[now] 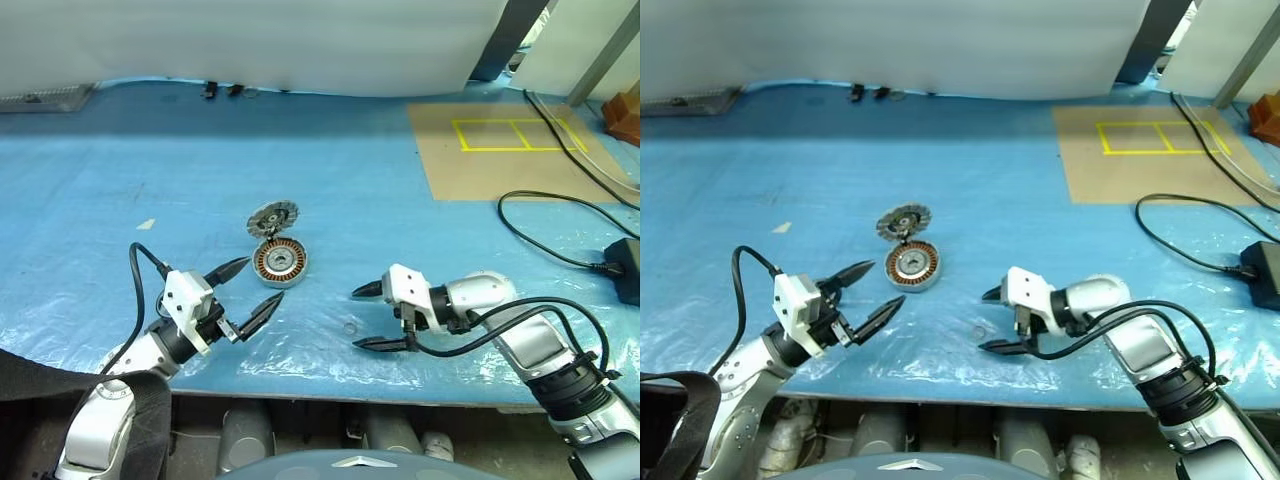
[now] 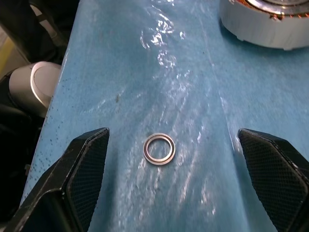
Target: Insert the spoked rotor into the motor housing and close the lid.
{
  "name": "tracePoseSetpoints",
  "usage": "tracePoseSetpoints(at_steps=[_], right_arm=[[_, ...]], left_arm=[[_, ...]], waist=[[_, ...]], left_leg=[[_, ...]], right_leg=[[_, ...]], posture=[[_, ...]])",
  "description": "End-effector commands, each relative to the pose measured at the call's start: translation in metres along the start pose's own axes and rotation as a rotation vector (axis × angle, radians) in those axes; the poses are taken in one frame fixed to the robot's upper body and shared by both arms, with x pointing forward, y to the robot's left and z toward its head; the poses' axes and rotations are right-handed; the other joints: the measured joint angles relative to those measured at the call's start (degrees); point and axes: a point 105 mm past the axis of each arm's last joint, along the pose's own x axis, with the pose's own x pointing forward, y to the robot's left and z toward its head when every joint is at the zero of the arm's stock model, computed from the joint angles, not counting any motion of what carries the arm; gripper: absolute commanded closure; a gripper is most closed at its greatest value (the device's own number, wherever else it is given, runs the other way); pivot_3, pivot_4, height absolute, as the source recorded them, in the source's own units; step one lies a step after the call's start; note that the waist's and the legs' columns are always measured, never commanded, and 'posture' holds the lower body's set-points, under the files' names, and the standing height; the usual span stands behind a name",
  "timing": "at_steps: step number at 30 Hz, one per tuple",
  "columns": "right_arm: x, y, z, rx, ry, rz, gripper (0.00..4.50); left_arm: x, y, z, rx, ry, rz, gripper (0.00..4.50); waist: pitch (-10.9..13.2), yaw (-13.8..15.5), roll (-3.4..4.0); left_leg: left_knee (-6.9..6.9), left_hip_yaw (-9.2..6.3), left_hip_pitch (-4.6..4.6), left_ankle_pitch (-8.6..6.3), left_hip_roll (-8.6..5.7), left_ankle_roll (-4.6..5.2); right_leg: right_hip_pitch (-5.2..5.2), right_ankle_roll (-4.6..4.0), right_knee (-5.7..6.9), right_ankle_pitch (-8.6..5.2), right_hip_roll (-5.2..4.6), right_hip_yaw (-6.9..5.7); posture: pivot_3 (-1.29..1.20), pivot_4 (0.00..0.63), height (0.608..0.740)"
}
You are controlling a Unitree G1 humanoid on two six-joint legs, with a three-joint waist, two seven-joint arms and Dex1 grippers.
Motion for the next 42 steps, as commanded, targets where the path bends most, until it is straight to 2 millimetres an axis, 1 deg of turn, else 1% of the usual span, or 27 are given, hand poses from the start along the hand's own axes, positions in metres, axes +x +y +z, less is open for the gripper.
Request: tracePoseSetpoints(at_steps=[1, 3, 6, 13, 17, 19, 22, 25, 33, 36, 38, 42], right_arm=[[0.007, -0.002, -0.001, -0.071, 0.000, -0.018, 0.04], [0.010, -0.003, -0.004, -0.070, -0.012, -0.040, 0.04], [0.012, -0.001, -0.014, -0.083, 0.011, -0.037, 0.04], [0.006, -0.004, -0.025, -0.081, 0.034, -0.058, 0.04], [0.004, -0.001, -0.039, -0.105, 0.088, -0.042, 0.04], [0.004, -0.001, -0.043, -0.091, 0.094, -0.040, 0.04], [0.005, 0.000, -0.042, -0.084, 0.084, -0.037, 0.61], [0.007, -0.001, -0.040, -0.084, 0.074, -0.047, 1.54], [0.006, -0.003, -0.041, -0.069, 0.079, -0.045, 1.54], [0.006, -0.005, -0.041, -0.072, 0.082, -0.047, 2.09], [0.006, -0.007, -0.042, -0.072, 0.086, -0.053, 2.73], [0.003, -0.010, -0.042, -0.069, 0.089, -0.059, 2.73]], left_arm=[[-0.004, -0.001, 0.011, 0.058, -0.017, -0.017, 0.00], [-0.005, 0.000, 0.012, 0.060, -0.015, -0.016, 0.00], [-0.006, -0.001, 0.014, 0.058, -0.014, -0.013, 0.00], [-0.003, -0.002, 0.014, 0.057, -0.009, -0.019, 0.00], [-0.003, -0.001, 0.014, 0.058, -0.009, -0.016, 0.00], [-0.002, -0.001, 0.014, 0.057, -0.009, -0.016, 0.00], [-0.002, -0.001, 0.014, 0.055, -0.008, -0.017, 0.00], [-0.002, 0.000, 0.014, 0.056, -0.010, -0.012, 0.00], [-0.001, 0.002, 0.014, 0.061, -0.012, -0.007, 0.00], [0.000, 0.002, 0.014, 0.061, -0.012, -0.007, 0.00], [0.000, 0.003, 0.014, 0.062, -0.012, -0.006, 0.00], [0.000, 0.004, 0.013, 0.064, -0.011, -0.008, 0.00]], waist=[[-0.01, 0.04, -0.01], [0.00, 0.03, -0.01], [0.00, 0.02, -0.01], [-0.01, 0.01, -0.01], [-0.01, 0.02, -0.01], [-0.02, 0.03, -0.02], [-0.02, 0.05, -0.03], [-0.03, 0.06, -0.04], [-0.11, 0.07, -0.14], [-0.13, 0.06, -0.17], [-0.14, 0.05, -0.18], [-0.15, 0.05, -0.18]], left_leg=[[-0.01, 0.00, 0.00, 0.00, 0.00, 0.00], [0.00, 0.01, 0.00, 0.00, -0.01, 0.00], [0.01, 0.01, 0.00, 0.00, -0.01, 0.00], [0.01, 0.02, 0.02, 0.00, 0.00, 0.00], [0.02, 0.02, 0.06, 0.00, -0.01, 0.00], [0.02, 0.02, 0.12, 0.00, -0.01, 0.00], [0.01, 0.02, 0.18, 0.00, -0.02, 0.01], [0.01, 0.00, 0.26, -0.01, -0.02, 0.01], [0.04, -0.03, 0.26, 0.00, -0.03, 0.02], [0.01, -0.03, 0.25, 0.00, -0.04, 0.02], [0.00, -0.02, 0.25, 0.00, -0.04, 0.02], [0.00, -0.02, 0.25, 0.00, -0.04, 0.02]], right_leg=[[0.00, 0.00, 0.00, 0.00, 0.00, 0.00], [0.00, 0.00, 0.00, 0.00, -0.01, 0.00], [0.01, 0.00, 0.00, 0.00, -0.02, 0.01], [0.03, 0.00, 0.00, 0.00, -0.01, 0.01], [0.08, 0.00, 0.00, 0.00, -0.02, 0.01], [0.18, 0.00, -0.01, 0.00, -0.02, 0.01], [0.41, 0.01, -0.08, 0.00, -0.02, 0.00], [0.66, 0.02, -0.20, 0.00, -0.01, 0.00], [0.70, 0.06, -0.26, 0.02, -0.01, 0.02], [0.70, 0.06, -0.27, 0.03, -0.01, 0.01], [0.70, 0.06, -0.28, 0.03, -0.01, 0.01], [0.70, 0.06, -0.27, 0.03, -0.01, 0.01]], posture=[[0.00, 0.150, 0.740], [0.00, 0.150, 0.740], [0.00, 0.150, 0.740], [0.00, 0.150, 0.740], [0.00, 0.150, 0.740], [0.00, 0.150, 0.740], [0.00, 0.150, 0.740], [0.00, 0.150, 0.740], [0.00, 0.150, 0.740], [0.00, 0.150, 0.740], [0.00, 0.150, 0.740], [0.00, 0.150, 0.740]])
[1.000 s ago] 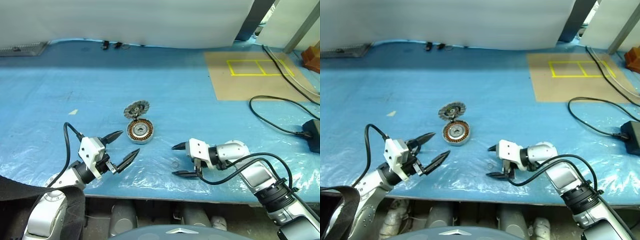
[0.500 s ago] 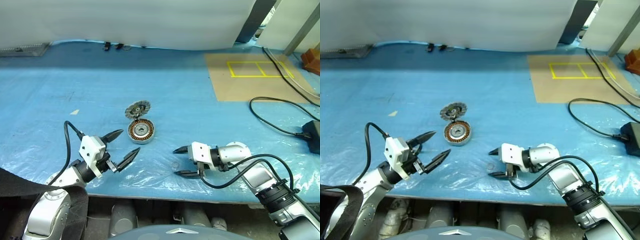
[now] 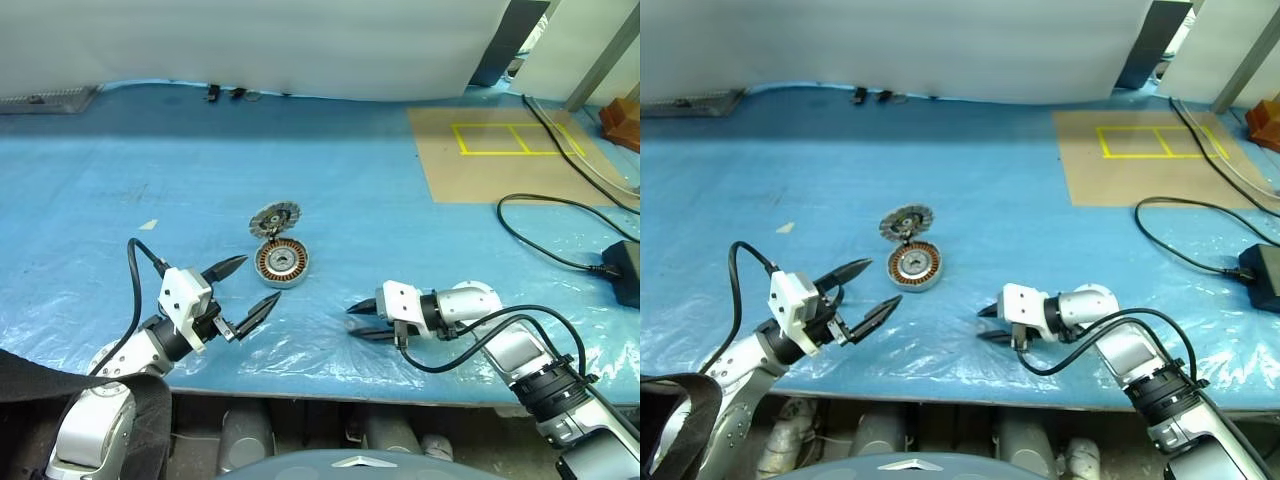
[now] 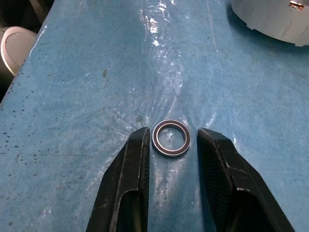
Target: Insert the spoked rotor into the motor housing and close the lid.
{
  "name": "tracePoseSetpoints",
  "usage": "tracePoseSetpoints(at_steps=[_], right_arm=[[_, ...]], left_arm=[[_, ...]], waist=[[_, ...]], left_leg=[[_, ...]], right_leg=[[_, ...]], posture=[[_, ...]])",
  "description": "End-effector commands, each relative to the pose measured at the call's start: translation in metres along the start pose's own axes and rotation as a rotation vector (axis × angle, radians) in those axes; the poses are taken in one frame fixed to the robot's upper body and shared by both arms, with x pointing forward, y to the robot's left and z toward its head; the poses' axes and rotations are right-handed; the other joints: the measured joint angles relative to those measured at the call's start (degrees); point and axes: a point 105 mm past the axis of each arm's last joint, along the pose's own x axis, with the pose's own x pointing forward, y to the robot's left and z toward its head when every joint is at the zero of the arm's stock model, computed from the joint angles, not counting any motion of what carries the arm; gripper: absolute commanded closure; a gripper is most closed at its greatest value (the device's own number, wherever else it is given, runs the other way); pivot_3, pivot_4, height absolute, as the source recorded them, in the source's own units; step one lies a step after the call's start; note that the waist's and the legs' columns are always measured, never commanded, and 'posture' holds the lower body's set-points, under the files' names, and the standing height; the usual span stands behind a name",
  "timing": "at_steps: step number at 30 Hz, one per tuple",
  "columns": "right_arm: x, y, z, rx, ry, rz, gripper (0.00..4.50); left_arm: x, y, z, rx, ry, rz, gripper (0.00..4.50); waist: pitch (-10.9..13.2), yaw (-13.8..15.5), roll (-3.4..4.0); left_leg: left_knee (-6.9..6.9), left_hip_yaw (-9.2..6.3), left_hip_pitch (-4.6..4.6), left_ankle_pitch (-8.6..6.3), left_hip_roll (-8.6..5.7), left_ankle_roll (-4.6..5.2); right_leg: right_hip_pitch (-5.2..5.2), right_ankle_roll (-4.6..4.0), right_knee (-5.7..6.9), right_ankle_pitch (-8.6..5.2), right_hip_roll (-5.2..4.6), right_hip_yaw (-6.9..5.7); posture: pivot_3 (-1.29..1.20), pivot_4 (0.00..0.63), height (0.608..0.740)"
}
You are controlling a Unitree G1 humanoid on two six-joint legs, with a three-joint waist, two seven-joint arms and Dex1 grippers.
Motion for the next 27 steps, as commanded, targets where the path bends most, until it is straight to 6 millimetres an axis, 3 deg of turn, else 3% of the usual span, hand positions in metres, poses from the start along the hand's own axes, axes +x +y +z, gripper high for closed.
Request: tracePoseSetpoints(at_steps=[1, 11, 16, 20, 22, 27], right_arm=[[-0.004, -0.002, -0.015, 0.032, 0.065, -0.015, 2.73], [-0.005, -0.004, -0.017, 0.049, 0.072, -0.005, 2.73], [-0.003, -0.005, -0.016, 0.041, 0.072, 0.004, 3.80], [-0.001, -0.006, -0.013, 0.039, 0.061, 0.010, 3.80], [0.002, -0.009, -0.006, 0.032, 0.036, 0.005, 3.80], [0.004, -0.044, 0.051, 0.083, -0.164, -0.071, 3.80]], left_arm=[[0.000, 0.001, 0.007, 0.028, -0.023, -0.004, 0.00], [0.001, 0.003, 0.007, 0.037, -0.030, 0.000, 0.00], [0.002, 0.006, 0.007, 0.045, -0.033, 0.006, 0.00], [0.004, 0.008, 0.008, 0.049, -0.038, 0.009, 0.00], [0.004, 0.009, 0.009, 0.056, -0.041, 0.014, 0.00], [0.000, 0.016, 0.010, 0.059, -0.048, 0.050, 0.00]], waist=[[0.00, 0.00, -0.01], [-0.02, 0.01, -0.03], [-0.03, 0.01, -0.04], [-0.05, 0.00, -0.06], [-0.05, -0.10, -0.06], [-0.04, -0.42, -0.04]], left_leg=[[0.00, 0.00, 0.00, 0.00, 0.00, 0.00], [0.01, -0.01, 0.00, 0.00, -0.02, 0.00], [0.01, 0.00, -0.01, 0.00, -0.01, 0.00], [0.00, 0.00, -0.01, 0.00, -0.01, 0.00], [-0.01, 0.00, -0.01, 0.00, -0.01, 0.00], [-0.01, -0.03, -0.04, 0.00, 0.03, 0.00]], right_leg=[[0.00, 0.00, 0.00, 0.00, 0.00, 0.00], [0.01, 0.00, -0.01, 0.00, -0.01, 0.01], [0.01, 0.00, -0.01, 0.00, 0.00, 0.00], [0.01, 0.00, -0.01, 0.00, 0.00, 0.00], [0.00, 0.00, -0.01, 0.00, 0.00, 0.00], [-0.11, -0.02, 0.02, 0.01, 0.14, 0.01]], posture=[[0.00, 0.150, 0.740], [0.00, 0.150, 0.740], [0.00, 0.150, 0.740], [0.00, 0.150, 0.740], [0.00, 0.150, 0.740], [0.00, 0.150, 0.740]])
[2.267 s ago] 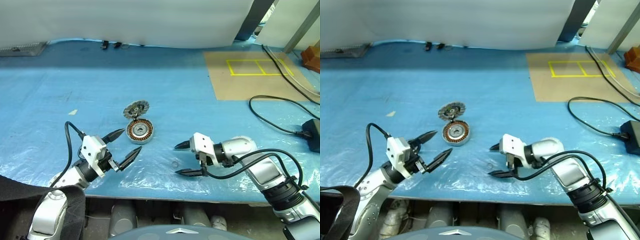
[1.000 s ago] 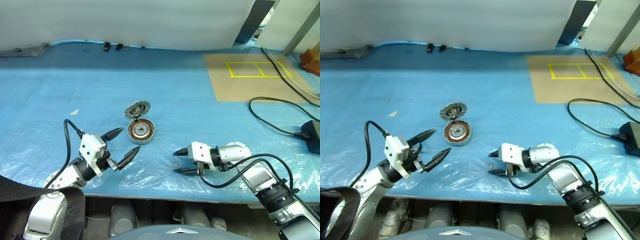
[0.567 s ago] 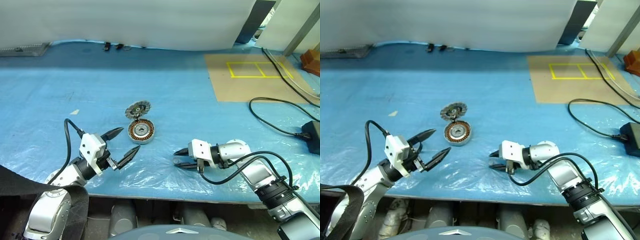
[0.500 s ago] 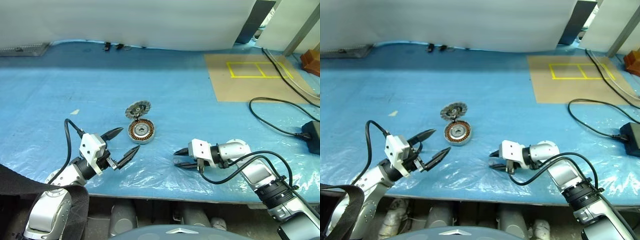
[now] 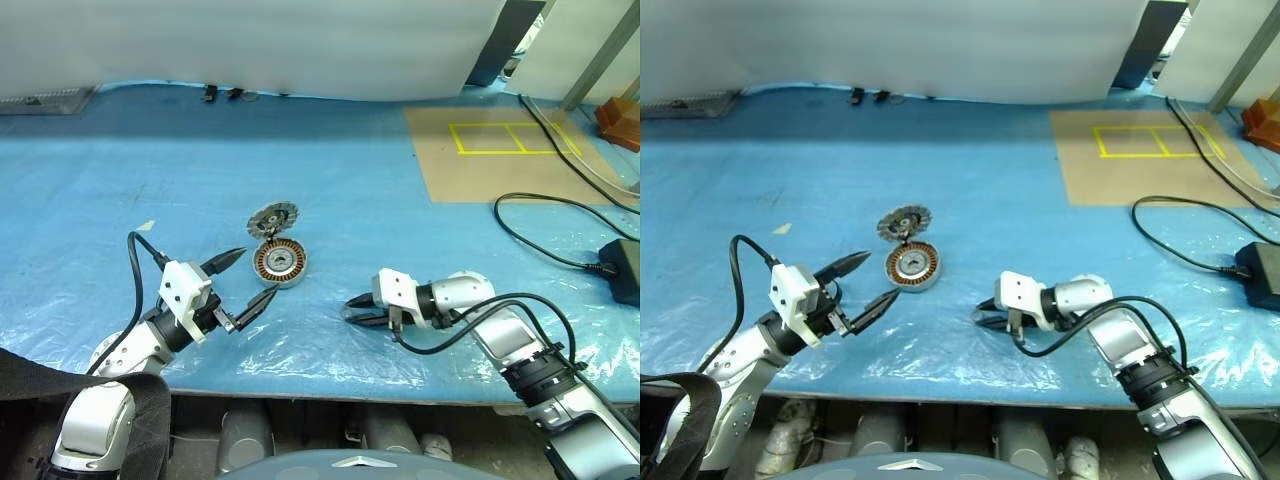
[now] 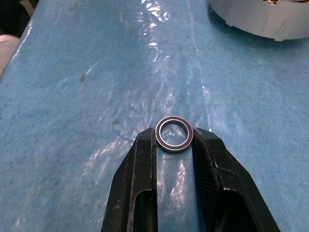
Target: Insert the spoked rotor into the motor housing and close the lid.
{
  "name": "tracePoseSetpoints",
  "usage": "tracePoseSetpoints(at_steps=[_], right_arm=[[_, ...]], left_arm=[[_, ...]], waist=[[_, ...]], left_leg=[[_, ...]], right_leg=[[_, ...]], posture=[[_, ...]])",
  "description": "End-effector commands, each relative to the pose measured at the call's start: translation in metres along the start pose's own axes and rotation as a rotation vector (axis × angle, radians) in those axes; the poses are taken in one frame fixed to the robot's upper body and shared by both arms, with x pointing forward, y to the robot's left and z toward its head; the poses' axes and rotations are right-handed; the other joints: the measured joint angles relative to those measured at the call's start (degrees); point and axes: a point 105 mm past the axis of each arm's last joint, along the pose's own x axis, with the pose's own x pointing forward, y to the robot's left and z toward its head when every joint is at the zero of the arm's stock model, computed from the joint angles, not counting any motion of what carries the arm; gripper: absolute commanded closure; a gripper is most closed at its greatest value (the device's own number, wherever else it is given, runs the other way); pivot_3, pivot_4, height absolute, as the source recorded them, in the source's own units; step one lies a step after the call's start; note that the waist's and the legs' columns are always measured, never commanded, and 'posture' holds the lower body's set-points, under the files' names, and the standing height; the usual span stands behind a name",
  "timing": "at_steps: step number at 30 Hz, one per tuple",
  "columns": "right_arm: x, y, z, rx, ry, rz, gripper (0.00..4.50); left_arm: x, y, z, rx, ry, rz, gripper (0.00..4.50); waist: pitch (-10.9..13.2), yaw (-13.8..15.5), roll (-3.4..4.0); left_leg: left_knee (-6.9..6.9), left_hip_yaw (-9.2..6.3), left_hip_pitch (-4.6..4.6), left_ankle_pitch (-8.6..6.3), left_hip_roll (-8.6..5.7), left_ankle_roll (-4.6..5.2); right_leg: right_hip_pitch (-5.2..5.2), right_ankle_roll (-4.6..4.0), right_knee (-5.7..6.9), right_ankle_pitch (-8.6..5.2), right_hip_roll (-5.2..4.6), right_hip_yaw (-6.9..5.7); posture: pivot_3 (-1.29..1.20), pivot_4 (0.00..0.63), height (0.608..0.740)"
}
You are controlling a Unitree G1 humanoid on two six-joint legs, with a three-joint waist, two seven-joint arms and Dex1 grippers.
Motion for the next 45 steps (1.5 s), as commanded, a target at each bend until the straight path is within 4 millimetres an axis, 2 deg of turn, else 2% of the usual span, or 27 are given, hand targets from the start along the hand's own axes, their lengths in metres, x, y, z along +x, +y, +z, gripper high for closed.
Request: tracePoseSetpoints(at_steps=[1, 4, 9, 11, 16, 22, 26, 35, 45], right_arm=[[-0.006, -0.026, 0.050, 0.002, -0.147, -0.056, 3.80], [-0.008, -0.037, 0.071, 0.003, -0.191, -0.062, 3.80], [0.010, -0.049, 0.101, 0.007, -0.199, -0.049, 3.80], [0.017, -0.051, 0.106, 0.008, -0.184, -0.038, 3.80], [0.038, -0.056, 0.102, -0.014, -0.077, -0.024, 3.80], [0.052, -0.066, 0.102, -0.014, -0.012, -0.044, 3.80], [0.057, -0.072, 0.098, -0.013, 0.017, -0.062, 3.80], [0.069, -0.067, 0.096, -0.018, 0.031, -0.039, 3.80], [0.072, -0.065, 0.088, -0.031, 0.061, -0.038, 3.80]], left_arm=[[-0.006, 0.006, 0.008, 0.018, -0.026, 0.025, 0.00], [-0.010, 0.007, 0.005, 0.012, -0.022, 0.039, 0.00], [-0.017, 0.004, -0.004, 0.029, 0.007, 0.056, 0.00], [-0.018, 0.005, -0.004, 0.032, 0.002, 0.075, 0.00], [-0.017, 0.007, -0.008, 0.044, -0.003, 0.103, 0.00], [-0.016, 0.005, -0.015, 0.047, -0.005, 0.117, 0.00], [-0.018, 0.007, -0.015, 0.057, -0.007, 0.125, 0.00], [-0.019, 0.009, -0.014, 0.068, -0.006, 0.131, 0.00], [-0.019, 0.012, -0.012, 0.076, -0.009, 0.135, 0.00]], waist=[[0.00, 0.06, 0.03], [0.00, 0.23, 0.03], [0.00, 0.29, 0.01], [0.00, 0.30, 0.01], [0.00, 0.31, 0.01], [0.00, 0.30, 0.01], [0.00, 0.31, 0.01], [0.00, 0.30, 0.02], [0.00, 0.32, 0.02]], left_leg=[[-0.01, 0.00, 0.01, 0.00, 0.00, 0.00], [-0.02, 0.02, -0.07, 0.00, 0.00, 0.00], [-0.20, 0.06, -0.12, 0.00, 0.00, -0.01], [-0.21, 0.06, -0.15, 0.00, 0.01, -0.02], [-0.17, 0.06, -0.13, 0.00, 0.00, -0.02], [-0.17, 0.06, -0.14, 0.00, 0.01, -0.03], [-0.18, 0.07, -0.17, 0.00, 0.02, -0.04], [-0.16, 0.09, -0.16, 0.00, 0.02, -0.04], [-0.13, 0.10, -0.15, 0.00, 0.02, -0.04]], right_leg=[[-0.06, -0.01, 0.03, 0.01, 0.00, 0.00], [-0.26, -0.34, 0.04, 0.19, -0.01, 0.01], [-0.30, -0.41, -0.10, 0.23, 0.01, 0.00], [-0.34, -0.41, -0.09, 0.22, 0.03, 0.00], [-0.31, -0.41, -0.08, 0.22, 0.00, 0.01], [-0.35, -0.42, -0.05, 0.23, 0.00, 0.02], [-0.37, -0.43, -0.05, 0.23, 0.00, 0.02], [-0.40, -0.44, 0.02, 0.24, 0.00, 0.02], [-0.46, -0.44, 0.12, 0.24, 0.00, 0.09]], posture=[[0.00, 0.150, 0.740], [0.00, 0.150, 0.740], [0.00, 0.150, 0.740], [0.00, 0.150, 0.740], [0.00, 0.150, 0.740], [0.00, 0.150, 0.740], [0.00, 0.150, 0.740], [0.00, 0.150, 0.740], [0.00, 0.150, 0.740]])
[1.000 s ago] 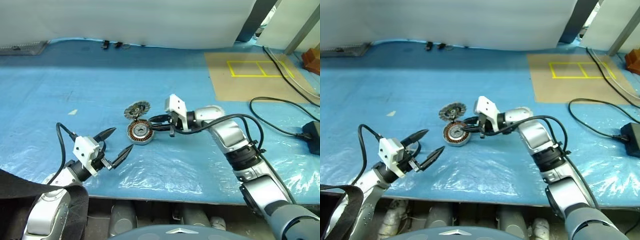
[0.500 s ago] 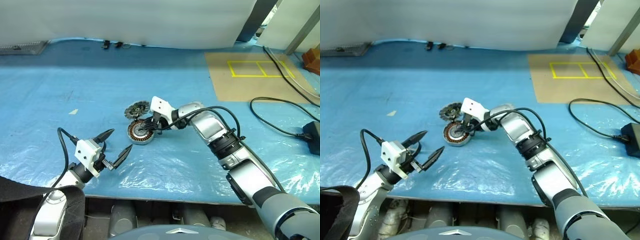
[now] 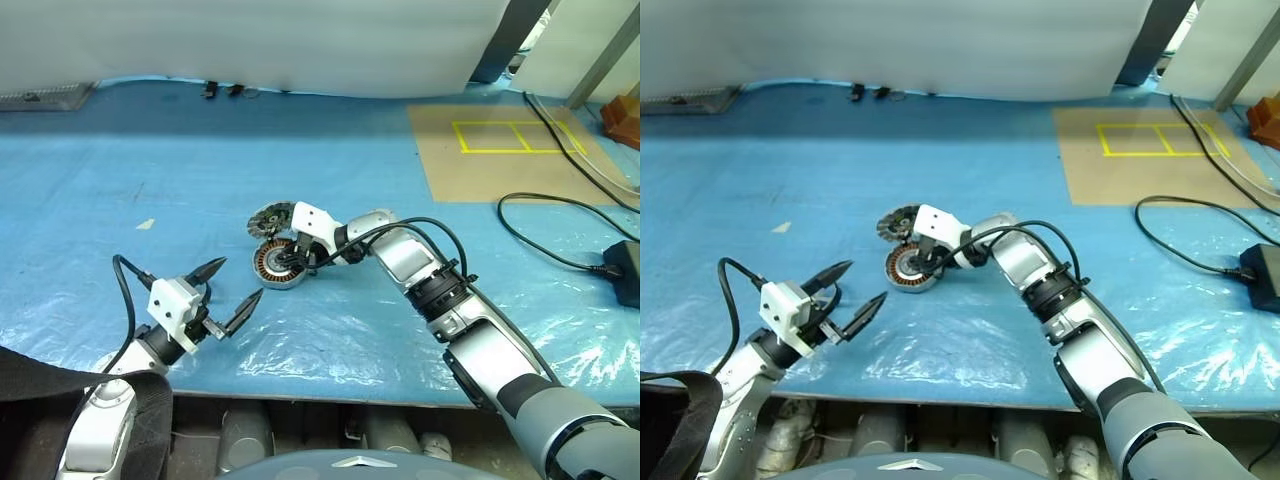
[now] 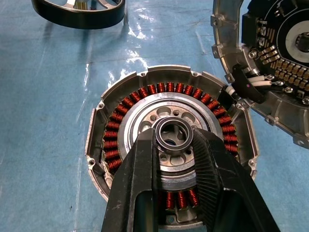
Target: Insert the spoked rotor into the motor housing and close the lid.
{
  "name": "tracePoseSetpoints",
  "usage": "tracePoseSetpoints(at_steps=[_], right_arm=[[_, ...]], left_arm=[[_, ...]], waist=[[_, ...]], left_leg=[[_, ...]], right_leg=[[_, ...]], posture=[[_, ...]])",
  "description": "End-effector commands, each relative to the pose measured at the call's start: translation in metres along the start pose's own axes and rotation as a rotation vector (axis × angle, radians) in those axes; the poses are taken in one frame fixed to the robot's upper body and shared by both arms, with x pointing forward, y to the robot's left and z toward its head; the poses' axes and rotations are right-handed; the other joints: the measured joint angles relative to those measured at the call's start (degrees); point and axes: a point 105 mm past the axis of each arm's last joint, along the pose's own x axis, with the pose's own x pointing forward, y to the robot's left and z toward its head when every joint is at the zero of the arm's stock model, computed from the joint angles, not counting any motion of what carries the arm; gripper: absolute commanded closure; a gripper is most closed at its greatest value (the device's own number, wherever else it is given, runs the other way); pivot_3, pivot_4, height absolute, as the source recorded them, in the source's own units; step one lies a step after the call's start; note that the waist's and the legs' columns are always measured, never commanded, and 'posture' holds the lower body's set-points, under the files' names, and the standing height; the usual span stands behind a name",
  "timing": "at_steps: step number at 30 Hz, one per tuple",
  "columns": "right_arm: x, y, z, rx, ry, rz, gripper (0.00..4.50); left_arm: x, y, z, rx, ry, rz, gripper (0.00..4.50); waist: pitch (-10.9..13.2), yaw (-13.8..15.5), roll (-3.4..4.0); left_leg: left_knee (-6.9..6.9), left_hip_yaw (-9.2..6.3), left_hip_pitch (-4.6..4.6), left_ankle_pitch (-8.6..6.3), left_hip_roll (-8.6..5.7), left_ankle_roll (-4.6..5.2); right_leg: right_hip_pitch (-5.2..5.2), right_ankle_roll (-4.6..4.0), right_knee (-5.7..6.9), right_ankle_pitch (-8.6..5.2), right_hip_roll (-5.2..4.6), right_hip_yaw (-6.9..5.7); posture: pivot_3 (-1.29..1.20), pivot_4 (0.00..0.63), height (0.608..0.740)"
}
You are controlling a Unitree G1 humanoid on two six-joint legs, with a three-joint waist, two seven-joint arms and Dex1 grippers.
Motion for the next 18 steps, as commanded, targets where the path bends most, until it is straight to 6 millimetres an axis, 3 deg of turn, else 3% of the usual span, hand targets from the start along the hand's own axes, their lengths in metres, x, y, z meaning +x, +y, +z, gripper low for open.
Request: tracePoseSetpoints(at_steps=[1, 18], right_arm=[[0.0003, -0.0004, 0.0054, -0.035, -0.007, -0.002, 3.80], [0.0070, 0.0035, 0.0073, -0.042, -0.011, 0.020, 3.80]], left_arm=[[0.0003, 0.0028, 0.0096, 0.037, -0.034, 0.007, 0.00], [0.0023, 0.0021, 0.0090, 0.033, -0.033, 0.008, 0.00]], waist=[[0.00, 0.00, 0.00], [0.00, -0.06, 0.00]], left_leg=[[0.00, 0.00, 0.00, 0.00, 0.00, 0.00], [0.02, 0.00, 0.04, 0.00, 0.00, 0.00]], right_leg=[[0.00, 0.00, 0.00, 0.00, 0.00, 0.00], [-0.01, 0.00, 0.06, 0.00, 0.00, 0.04]], posture=[[0.00, 0.150, 0.740], [0.00, 0.150, 0.740]])
